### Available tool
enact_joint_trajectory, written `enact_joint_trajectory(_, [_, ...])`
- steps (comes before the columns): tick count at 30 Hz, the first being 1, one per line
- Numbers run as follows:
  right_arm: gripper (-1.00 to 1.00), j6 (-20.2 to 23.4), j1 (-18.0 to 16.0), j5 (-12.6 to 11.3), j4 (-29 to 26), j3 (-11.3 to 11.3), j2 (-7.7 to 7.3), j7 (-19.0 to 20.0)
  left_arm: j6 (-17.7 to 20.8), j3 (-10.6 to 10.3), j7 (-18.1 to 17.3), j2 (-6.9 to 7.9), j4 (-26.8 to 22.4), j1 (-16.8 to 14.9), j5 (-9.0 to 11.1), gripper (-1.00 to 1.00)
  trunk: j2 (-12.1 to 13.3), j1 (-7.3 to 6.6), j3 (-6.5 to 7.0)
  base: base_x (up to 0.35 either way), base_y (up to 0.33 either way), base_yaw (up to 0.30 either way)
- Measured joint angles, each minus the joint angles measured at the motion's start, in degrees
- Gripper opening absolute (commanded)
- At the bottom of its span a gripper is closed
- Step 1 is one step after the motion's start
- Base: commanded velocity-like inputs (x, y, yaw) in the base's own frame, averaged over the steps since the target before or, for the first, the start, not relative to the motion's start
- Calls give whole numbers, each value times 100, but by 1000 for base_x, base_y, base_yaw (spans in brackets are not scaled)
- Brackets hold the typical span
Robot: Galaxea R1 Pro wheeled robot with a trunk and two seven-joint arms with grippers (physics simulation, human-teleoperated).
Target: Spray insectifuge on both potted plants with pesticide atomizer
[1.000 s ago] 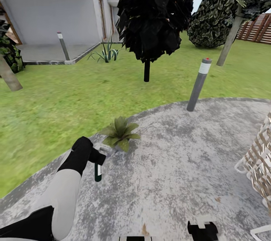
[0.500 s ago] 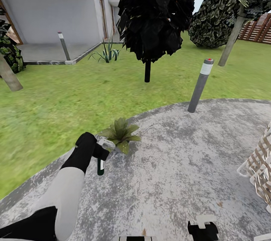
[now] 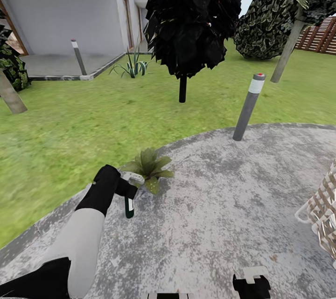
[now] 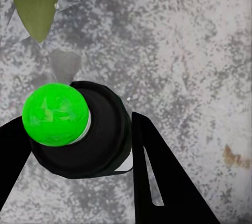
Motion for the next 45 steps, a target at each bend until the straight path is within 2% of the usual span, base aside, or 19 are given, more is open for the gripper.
enact_joint_trajectory(4, [100, 0, 0, 0, -2, 0, 0, 0, 45, -2, -1, -13, -210, -48, 7, -100, 0, -1, 0, 40, 0, 0])
enact_joint_trajectory(6, [100, 0, 0, 0, -2, 0, 0, 0, 230, -65, 0, -22, -288, -62, 10, -100, 0, -1, 0, 40, 0, 0])
enact_joint_trajectory(9, [100, 0, 0, 0, -1, 0, 0, 0, 550, -623, 1, 27, -336, -8, -6, -100, 0, 0, 0, 7, 0, 0])
enact_joint_trajectory(10, [100, 0, 0, 0, 0, 0, 0, 0, 598, -754, -4, 45, -338, 11, -12, -100, 0, 0, 0, 0, 0, 0])
enact_joint_trajectory(11, [100, 0, 0, 0, 0, 0, 0, 0, 612, -764, -6, 48, -332, -7, -2, -100, 0, 0, 0, 0, 0, 0])
enact_joint_trajectory(15, [100, 0, 0, 0, 0, 0, 0, 0, 665, -761, -53, 55, -21, -275, -7, -100, 0, 0, 0, 0, 0, 0])
enact_joint_trajectory(16, [100, 0, 0, 0, 1, -1, 0, 0, 690, -690, -131, 59, 427, -665, 18, -100, 0, 0, 1, 0, 0, 0])
enact_joint_trajectory(17, [100, 0, 0, 0, 1, 0, 0, 0, 689, -609, -169, 58, 539, -796, 7, -100, 0, 0, 0, 0, 0, 0])
enact_joint_trajectory(19, [100, 0, 0, 0, 1, 0, 0, 0, 687, -307, -234, 64, 1003, -1179, -2, -100, 0, 0, 1, 0, 0, 0])
enact_joint_trajectory(21, [100, 0, 0, 0, 1, 0, 0, 0, 679, -185, -246, 87, 1170, -1351, -24, -100, 0, 0, 0, 0, 0, 0])
enact_joint_trajectory(28, [100, 0, 1, 0, 1, 0, -7, 0, 670, -140, -251, 180, 1279, -1389, -45, -100, 0, 0, 0, 0, 0, 0])
enact_joint_trajectory(30, [100, 0, 5, 0, 1, 0, -8, 0, 660, -141, -258, 322, 1283, -1360, -69, -100, 0, 0, 0, 0, 0, 0])
enact_joint_trajectory(32, [100, 0, 8, 0, 1, 0, -9, 0, 658, -148, -315, 575, 1287, -1332, -75, -100, 0, 0, 0, 0, 0, 0])
enact_joint_trajectory(34, [100, 0, 8, 0, 1, 0, -9, 0, 666, -176, -451, 657, 1292, -1321, -27, -100, 0, 0, 0, 0, 0, 0])
enact_joint_trajectory(37, [100, 0, 9, 0, 1, 0, -9, 0, 670, -184, -541, 612, 1325, -1309, -11, -100, 0, 0, 0, 0, 0, 0])
enact_joint_trajectory(39, [100, 0, 9, 0, 1, -1, -9, 0, 691, -181, -561, 314, 1446, -1301, 37, -100, 0, 0, 0, 0, 0, 0])
enact_joint_trajectory(40, [100, 0, 9, 0, 1, 0, -9, 0, 656, -192, -560, 297, 1449, -1292, -30, -100, 0, 0, 0, 0, 0, 0])
enact_joint_trajectory(45, [100, -1, 9, 0, -1, 0, -9, -1, 626, -222, -561, 332, 1433, -1272, -52, -100, 0, 0, 0, 20, -53, 0])
